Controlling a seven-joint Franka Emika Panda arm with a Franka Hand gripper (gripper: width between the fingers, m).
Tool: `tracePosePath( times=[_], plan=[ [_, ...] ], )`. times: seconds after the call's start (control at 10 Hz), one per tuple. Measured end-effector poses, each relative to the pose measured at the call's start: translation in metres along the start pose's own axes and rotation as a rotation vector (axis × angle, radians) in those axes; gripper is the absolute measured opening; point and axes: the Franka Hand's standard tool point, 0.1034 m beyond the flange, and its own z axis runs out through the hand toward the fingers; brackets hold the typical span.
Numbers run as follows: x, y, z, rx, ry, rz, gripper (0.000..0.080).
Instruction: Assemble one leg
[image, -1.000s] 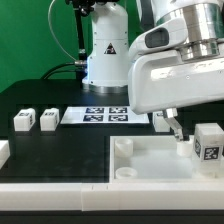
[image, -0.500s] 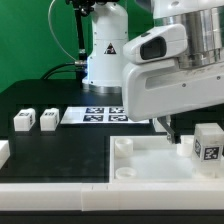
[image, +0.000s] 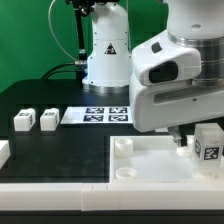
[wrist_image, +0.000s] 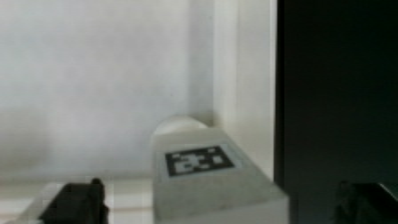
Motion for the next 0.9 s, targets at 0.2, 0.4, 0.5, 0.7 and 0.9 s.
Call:
tracePosePath(
  times=[0.2, 0.4, 0.5, 0.7, 0.9],
  plan=[
    [0.0, -0.001, 0.0, 0.002, 0.001, 0.135, 0.0379],
    [0.0, 0.001, 0.001, 0.0, 0.0, 0.306, 0.0304],
    [0.0, 0.001, 0.001, 0.0, 0.004, 0.422, 0.0304],
    [-0.008, -0.001, 0.006, 0.016, 0.104, 0.67, 0.0301],
    [-0.011, -0.007, 0.008, 0.073, 0.171, 0.918, 0.0293]
  ],
)
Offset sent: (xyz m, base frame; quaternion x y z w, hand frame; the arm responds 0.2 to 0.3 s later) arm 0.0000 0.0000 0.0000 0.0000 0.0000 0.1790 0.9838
